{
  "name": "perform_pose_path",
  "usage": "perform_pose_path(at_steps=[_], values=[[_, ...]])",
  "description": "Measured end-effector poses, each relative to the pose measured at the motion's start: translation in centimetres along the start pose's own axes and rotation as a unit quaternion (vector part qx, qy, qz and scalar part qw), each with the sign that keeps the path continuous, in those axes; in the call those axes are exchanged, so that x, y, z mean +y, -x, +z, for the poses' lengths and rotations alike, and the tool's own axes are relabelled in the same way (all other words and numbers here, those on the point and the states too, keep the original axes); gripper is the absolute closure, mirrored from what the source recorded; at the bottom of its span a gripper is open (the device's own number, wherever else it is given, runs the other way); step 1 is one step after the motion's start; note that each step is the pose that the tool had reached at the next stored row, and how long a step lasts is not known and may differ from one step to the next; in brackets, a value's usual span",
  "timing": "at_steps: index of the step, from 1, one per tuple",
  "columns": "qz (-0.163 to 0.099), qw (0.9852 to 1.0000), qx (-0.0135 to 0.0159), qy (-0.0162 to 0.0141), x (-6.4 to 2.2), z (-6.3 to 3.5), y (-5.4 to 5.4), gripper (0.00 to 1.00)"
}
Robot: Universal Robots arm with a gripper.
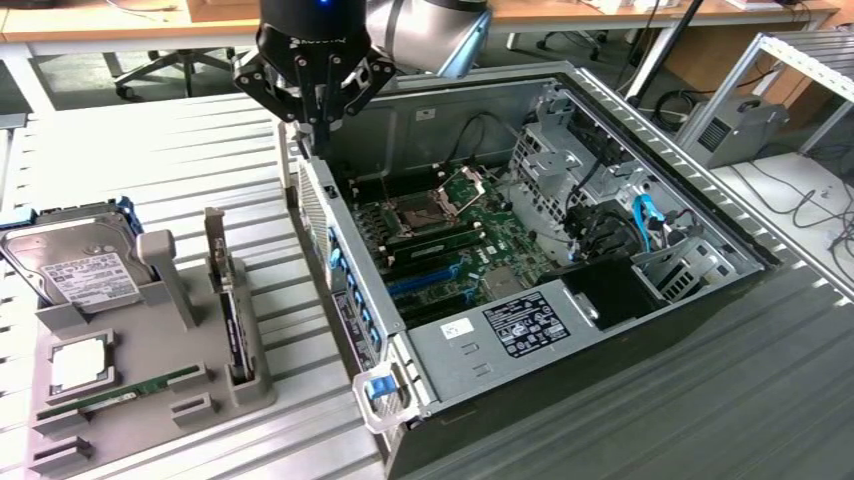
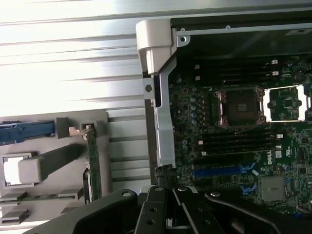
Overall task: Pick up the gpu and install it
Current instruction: 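Reach for the gpu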
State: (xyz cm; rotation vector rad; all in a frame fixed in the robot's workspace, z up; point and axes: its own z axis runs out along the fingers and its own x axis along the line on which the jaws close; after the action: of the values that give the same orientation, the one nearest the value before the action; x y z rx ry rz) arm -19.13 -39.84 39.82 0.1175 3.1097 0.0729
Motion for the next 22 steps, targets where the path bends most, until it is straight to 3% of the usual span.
perform_pose_path(at_steps=[22], values=[[0.000,1.0000,0.0000,0.0000,-0.06,-0.01,-0.79,0.89]])
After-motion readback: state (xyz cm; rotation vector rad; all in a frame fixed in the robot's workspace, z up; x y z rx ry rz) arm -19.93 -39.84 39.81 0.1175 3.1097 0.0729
